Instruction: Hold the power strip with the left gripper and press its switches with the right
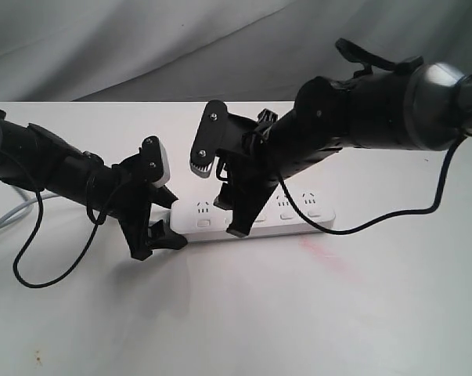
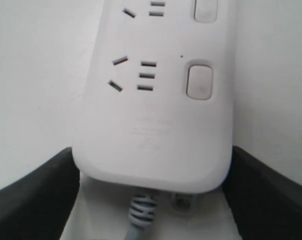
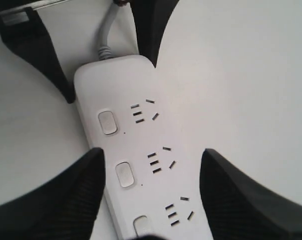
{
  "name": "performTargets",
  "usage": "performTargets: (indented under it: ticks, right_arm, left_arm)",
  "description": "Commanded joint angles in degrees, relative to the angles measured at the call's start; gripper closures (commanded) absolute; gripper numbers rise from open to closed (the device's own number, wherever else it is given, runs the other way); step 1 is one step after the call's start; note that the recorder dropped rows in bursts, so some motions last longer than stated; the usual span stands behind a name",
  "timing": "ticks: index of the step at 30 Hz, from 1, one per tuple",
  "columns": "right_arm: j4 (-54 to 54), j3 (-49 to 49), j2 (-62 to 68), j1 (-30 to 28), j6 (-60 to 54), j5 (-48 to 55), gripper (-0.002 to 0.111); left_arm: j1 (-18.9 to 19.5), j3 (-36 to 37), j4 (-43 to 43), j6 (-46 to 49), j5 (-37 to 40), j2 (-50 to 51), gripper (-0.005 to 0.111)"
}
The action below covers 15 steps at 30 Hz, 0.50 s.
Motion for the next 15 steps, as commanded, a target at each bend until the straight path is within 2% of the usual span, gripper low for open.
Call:
performTargets:
  ticks: [1,15]
  right_arm:
    - [-0.6,0.0,-1.3,-0.1,0.8,1.4,0.055]
    - [-0.9,7.4,-6.7,-3.5,0.9,-1.1,0.055]
  left_arm:
    - [-0.4,-0.1,-0.1,0.3,-0.3,0.0,0.047]
    - [-0.4,-0.1,-0.1,0.3,-0.3,0.0,0.047]
